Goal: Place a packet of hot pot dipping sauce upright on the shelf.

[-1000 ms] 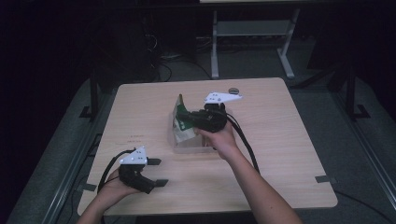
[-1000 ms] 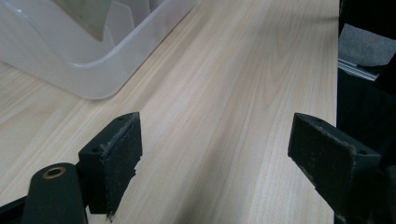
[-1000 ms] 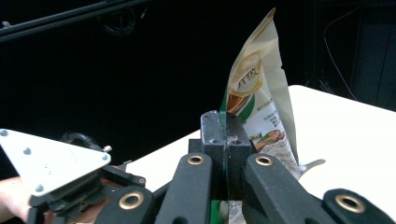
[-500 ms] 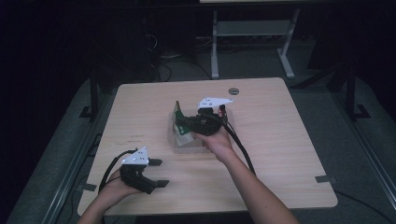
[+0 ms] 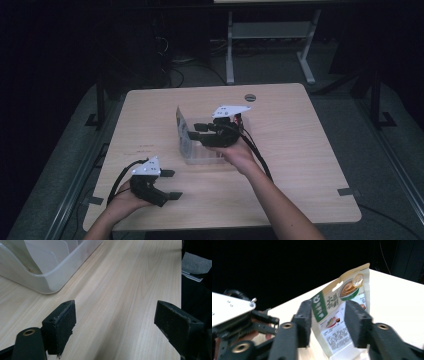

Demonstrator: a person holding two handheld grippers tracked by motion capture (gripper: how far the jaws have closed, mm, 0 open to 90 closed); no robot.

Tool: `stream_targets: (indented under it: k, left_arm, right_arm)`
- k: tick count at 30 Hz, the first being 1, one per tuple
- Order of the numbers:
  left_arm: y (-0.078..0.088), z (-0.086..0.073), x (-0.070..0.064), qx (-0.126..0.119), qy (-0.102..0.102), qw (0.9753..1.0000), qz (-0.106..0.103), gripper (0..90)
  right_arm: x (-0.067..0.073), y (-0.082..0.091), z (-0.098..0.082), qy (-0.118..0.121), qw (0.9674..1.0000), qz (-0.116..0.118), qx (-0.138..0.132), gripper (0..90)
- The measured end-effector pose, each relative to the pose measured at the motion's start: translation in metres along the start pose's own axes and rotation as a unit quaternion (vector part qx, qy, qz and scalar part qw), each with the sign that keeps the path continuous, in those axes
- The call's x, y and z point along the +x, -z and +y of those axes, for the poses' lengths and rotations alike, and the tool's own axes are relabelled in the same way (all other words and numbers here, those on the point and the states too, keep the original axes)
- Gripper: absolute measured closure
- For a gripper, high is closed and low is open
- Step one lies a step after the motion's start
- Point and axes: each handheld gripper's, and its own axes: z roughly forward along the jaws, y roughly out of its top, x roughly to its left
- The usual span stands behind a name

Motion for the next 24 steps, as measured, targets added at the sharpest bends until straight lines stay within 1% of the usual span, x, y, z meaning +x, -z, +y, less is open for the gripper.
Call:
stream_targets:
  k: [3, 4, 5, 9, 11, 13, 15, 16, 18, 21, 24]
  left_arm:
    - [-0.002, 0.001, 0.000, -0.001, 0.002, 1.0000, 0.000, 17.2]
    - [-0.002, 0.002, 0.000, 0.000, 0.003, 1.0000, -0.001, 17.2]
    - [-0.002, 0.002, -0.001, 0.000, 0.003, 1.0000, -0.001, 17.2]
    - [-0.002, 0.001, -0.003, 0.000, 0.007, 1.0000, 0.002, 17.2]
    - [-0.001, 0.000, -0.003, 0.002, 0.006, 1.0000, 0.004, 17.2]
    - [0.001, -0.001, -0.004, 0.006, 0.004, 1.0000, 0.007, 17.2]
    - [0.002, -0.002, -0.005, 0.006, 0.007, 0.9999, 0.009, 17.2]
    - [0.003, -0.003, -0.005, 0.009, 0.005, 0.9999, 0.009, 17.2]
    - [0.004, -0.004, -0.005, 0.005, 0.010, 0.9999, 0.012, 17.2]
    - [0.006, -0.004, -0.005, 0.002, 0.016, 0.9998, 0.014, 17.2]
    - [0.006, -0.005, -0.004, 0.008, 0.012, 0.9998, 0.015, 17.2]
  right_arm:
    - [0.006, 0.007, -0.001, 0.006, 0.9999, 0.002, 0.012, 47.0]
    - [0.008, 0.010, -0.002, 0.012, 0.9998, 0.002, 0.018, 45.5]
    - [0.010, 0.013, -0.003, 0.024, 0.9995, 0.003, 0.021, 44.2]
    - [0.018, 0.022, -0.010, 0.039, 0.9987, 0.014, 0.031, 41.1]
    - [0.022, 0.026, -0.015, 0.044, 0.9982, 0.014, 0.038, 40.7]
    - [0.025, 0.030, -0.020, 0.048, 0.9977, 0.017, 0.044, 39.9]
    - [0.028, 0.034, -0.026, 0.055, 0.9969, 0.017, 0.053, 38.9]
    - [0.030, 0.036, -0.030, 0.060, 0.9964, 0.016, 0.057, 38.5]
    - [0.032, 0.041, -0.037, 0.064, 0.9956, 0.015, 0.066, 38.0]
    - [0.033, 0.048, -0.047, 0.069, 0.9949, 0.009, 0.073, 36.9]
    - [0.033, 0.058, -0.059, 0.071, 0.9943, 0.003, 0.079, 35.7]
